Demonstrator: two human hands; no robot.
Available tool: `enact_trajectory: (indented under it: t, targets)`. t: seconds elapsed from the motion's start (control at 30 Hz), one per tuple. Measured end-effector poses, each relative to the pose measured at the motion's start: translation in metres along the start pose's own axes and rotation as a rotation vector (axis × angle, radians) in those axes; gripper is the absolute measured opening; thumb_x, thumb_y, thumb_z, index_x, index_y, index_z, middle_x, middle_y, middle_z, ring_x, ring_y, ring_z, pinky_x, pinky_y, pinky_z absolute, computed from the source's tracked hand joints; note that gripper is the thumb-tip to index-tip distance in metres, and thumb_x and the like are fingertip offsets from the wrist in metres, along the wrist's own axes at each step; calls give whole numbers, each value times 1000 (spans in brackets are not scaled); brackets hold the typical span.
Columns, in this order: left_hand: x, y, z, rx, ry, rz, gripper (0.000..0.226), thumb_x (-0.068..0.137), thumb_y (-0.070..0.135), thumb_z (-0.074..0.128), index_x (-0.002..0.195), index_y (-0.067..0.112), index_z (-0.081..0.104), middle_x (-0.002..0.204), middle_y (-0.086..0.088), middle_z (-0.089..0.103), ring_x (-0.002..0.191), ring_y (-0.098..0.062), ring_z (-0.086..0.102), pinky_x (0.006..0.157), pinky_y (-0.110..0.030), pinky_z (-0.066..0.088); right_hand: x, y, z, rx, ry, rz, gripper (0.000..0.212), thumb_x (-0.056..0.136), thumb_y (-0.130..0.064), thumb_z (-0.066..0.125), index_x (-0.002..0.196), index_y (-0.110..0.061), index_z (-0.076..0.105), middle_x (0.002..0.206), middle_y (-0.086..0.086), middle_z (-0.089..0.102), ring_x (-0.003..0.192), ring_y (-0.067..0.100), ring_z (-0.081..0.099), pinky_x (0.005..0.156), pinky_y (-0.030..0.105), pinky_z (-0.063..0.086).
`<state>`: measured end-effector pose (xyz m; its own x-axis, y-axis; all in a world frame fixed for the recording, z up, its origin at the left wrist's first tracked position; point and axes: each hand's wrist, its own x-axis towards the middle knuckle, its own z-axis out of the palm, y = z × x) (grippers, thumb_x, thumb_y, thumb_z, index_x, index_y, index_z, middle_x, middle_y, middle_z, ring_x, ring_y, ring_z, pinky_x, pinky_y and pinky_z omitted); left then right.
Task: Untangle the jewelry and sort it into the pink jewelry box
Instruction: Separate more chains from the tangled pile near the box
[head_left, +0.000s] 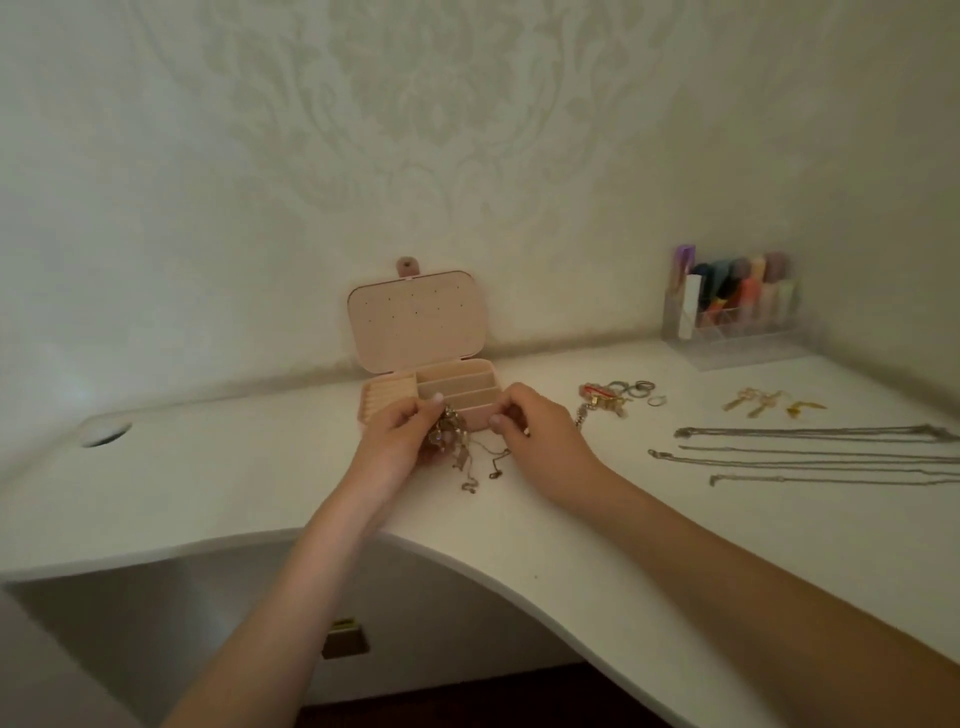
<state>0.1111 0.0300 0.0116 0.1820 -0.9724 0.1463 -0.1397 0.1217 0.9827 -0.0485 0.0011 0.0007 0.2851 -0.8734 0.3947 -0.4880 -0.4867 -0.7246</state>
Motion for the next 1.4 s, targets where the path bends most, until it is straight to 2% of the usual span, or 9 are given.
enact_trajectory:
  t: [0.13, 0.3, 0.47, 0.67, 0.83, 1.0, 1.1, 1.23, 1.4]
  targets:
    - [0, 2, 11, -84, -10, -2, 22, 94, 22, 54, 77, 9, 58, 56, -2, 63, 47, -16, 54, 43, -23, 45, -1, 1, -3, 59, 128, 15, 7, 95, -13, 51, 96, -11, 58, 90, -5, 59, 80, 11, 53, 64, 8, 37]
    - [0, -2, 5, -203, -49, 6, 19, 95, 20, 52, 87, 7, 63, 65, -2, 69, 58, -12, 66, 55, -19, 52, -6, -6, 0, 104, 44, -45, 13, 93, -24, 58, 94, -12, 63, 90, -4, 65, 79, 7, 55, 66, 4, 37]
    - [-2, -4, 7, -213, -62, -1, 16, 96, 16, 51, 86, 7, 58, 67, -2, 72, 59, -13, 69, 51, -19, 54, -10, -10, 4, 36, 177, -189, 16, 88, -34, 63, 85, -19, 56, 79, -8, 62, 72, 5, 53, 68, 23, 42]
    - [-1, -6, 8, -198, -47, -8, 16, 95, 16, 52, 82, 8, 56, 78, -12, 66, 54, -11, 66, 50, -20, 54, -11, -11, 11, -188, 107, -236, 15, 84, -26, 67, 86, -17, 56, 80, -11, 55, 71, 5, 44, 73, 40, 46]
    - [-2, -7, 10, -174, -72, -4, 14, 96, 16, 51, 88, 7, 56, 74, -10, 66, 52, -10, 65, 53, -20, 56, -12, -12, 9, -221, 128, -232, 14, 83, -20, 64, 93, -20, 55, 75, -18, 46, 77, 8, 44, 73, 38, 44]
    - [-3, -6, 11, -169, -73, -6, 11, 96, 14, 51, 92, 4, 55, 75, -11, 66, 52, -12, 66, 53, -21, 56, -11, -12, 9, -280, 166, -267, 8, 85, -21, 64, 91, -16, 66, 82, -8, 57, 77, 13, 51, 73, 38, 46]
    - [-6, -3, 12, -162, -71, 11, 9, 95, 11, 52, 90, 4, 53, 61, -3, 69, 51, -12, 66, 48, -20, 53, -10, -12, 8, -124, 200, -212, 4, 85, -17, 64, 87, -14, 64, 78, -8, 56, 69, 4, 47, 68, 29, 43]
    - [-5, -5, 10, -154, -55, 55, 8, 93, 7, 55, 86, 8, 51, 56, 0, 65, 44, -11, 57, 41, -22, 47, -9, -12, 5, 207, 232, -53, 4, 82, -10, 66, 83, -9, 62, 80, 2, 66, 71, 9, 56, 65, 18, 44]
    - [-4, -6, 9, -58, -90, 124, 14, 93, 8, 54, 93, 15, 66, 56, 8, 58, 51, -4, 47, 51, -18, 40, -7, -17, 2, 515, 198, 93, 7, 84, -5, 66, 82, -8, 60, 77, 10, 67, 70, 12, 62, 63, 17, 49]
